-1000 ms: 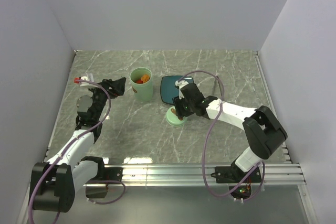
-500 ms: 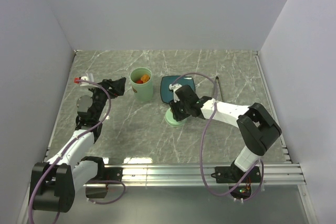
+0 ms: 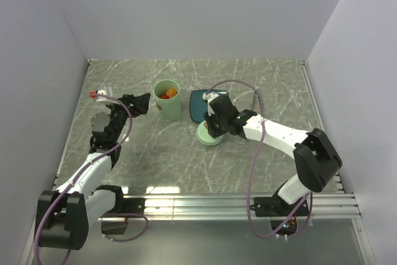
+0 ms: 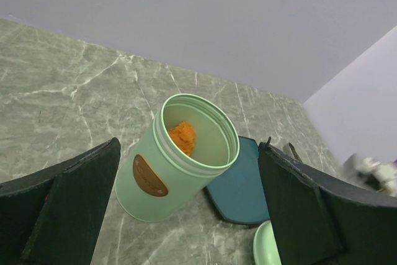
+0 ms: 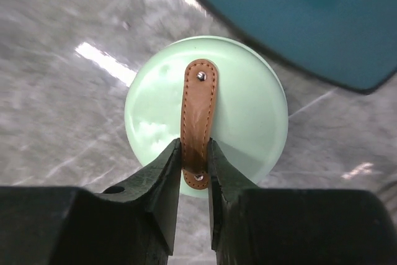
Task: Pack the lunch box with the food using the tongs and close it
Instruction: Pick up the lid of the lunch box with the right arm, then put the lid back on the lunch box
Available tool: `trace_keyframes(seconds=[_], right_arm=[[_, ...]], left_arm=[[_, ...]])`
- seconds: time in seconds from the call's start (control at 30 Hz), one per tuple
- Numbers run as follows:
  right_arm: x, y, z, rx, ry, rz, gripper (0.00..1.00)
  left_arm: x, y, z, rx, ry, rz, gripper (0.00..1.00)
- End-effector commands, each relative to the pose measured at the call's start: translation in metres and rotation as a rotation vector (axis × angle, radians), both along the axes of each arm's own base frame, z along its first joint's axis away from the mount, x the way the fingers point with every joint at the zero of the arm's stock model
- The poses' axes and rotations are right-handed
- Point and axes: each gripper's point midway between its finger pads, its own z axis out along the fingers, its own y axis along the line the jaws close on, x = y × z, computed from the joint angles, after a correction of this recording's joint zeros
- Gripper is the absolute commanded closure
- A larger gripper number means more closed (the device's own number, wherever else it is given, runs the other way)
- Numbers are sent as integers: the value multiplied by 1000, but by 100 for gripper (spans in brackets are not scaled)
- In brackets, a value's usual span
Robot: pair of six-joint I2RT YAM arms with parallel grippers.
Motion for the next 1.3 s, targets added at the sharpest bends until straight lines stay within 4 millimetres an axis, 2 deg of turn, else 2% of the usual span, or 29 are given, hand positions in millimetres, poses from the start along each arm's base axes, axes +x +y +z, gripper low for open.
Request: trace_keyframes(seconds=[0.0,0.03,0.07,0.17,0.2,0.23,0.27,0.3,0.33,0.37,0.4,0.43,0.47,0.5,0.53,0.57,0.6,0.7,0.73,0.8,1.03,1.17,1.2,1.27], right_arm=[[30,20,93,129,-208,-7,88],[33,22,107,143,-237,6,88],[39,29,129,175,-275,16,88],[46,45,154,212,-310,79,88],[56,54,168,219,-333,96,88],[62,59,174,221,-340,103,88],[70,69,199,256,-373,120,88],[77,77,186,225,-341,140,88],[81,83,188,229,-341,153,88],[87,93,207,256,-354,174,88],[95,103,190,234,-320,193,88],[100,109,190,237,-314,201,88],[109,117,208,261,-342,206,88],[112,126,186,238,-287,223,88],[116,131,185,239,-278,230,88],[120,136,195,251,-282,236,88],[125,143,179,238,-249,245,88],[134,153,173,225,-242,278,88],[137,156,178,235,-251,280,88],[139,158,171,232,-236,285,88],[144,161,170,251,-232,291,86],[148,167,161,249,-217,300,85],[149,168,161,252,-217,302,85],[150,171,160,254,-218,305,85]], left_arm=[[2,-2,30,14,-92,-16,1],[1,-2,30,12,-91,-15,1],[1,-1,30,10,-89,-9,1],[4,4,28,1,-69,23,1],[5,6,27,-1,-62,34,1],[7,10,27,-5,-57,54,1],[8,12,24,-9,-42,68,1],[9,14,23,-12,-37,83,0],[9,15,23,-14,-35,89,0],[10,16,22,-13,-34,95,1],[10,17,22,-15,-32,96,1],[10,17,22,-16,-32,101,0],[10,19,21,-16,-30,108,1],[10,19,22,-18,-30,110,0],[11,19,21,-18,-29,110,1],[11,19,21,-19,-27,110,1],[12,19,20,-19,-25,110,1],[13,19,20,-19,-22,110,1],[13,19,20,-20,-22,111,1],[13,19,19,-19,-20,108,1],[18,11,17,-16,-22,70,0],[29,5,10,-10,-7,39,1],[34,4,3,-12,9,31,1],[41,4,4,-21,-10,36,0]])
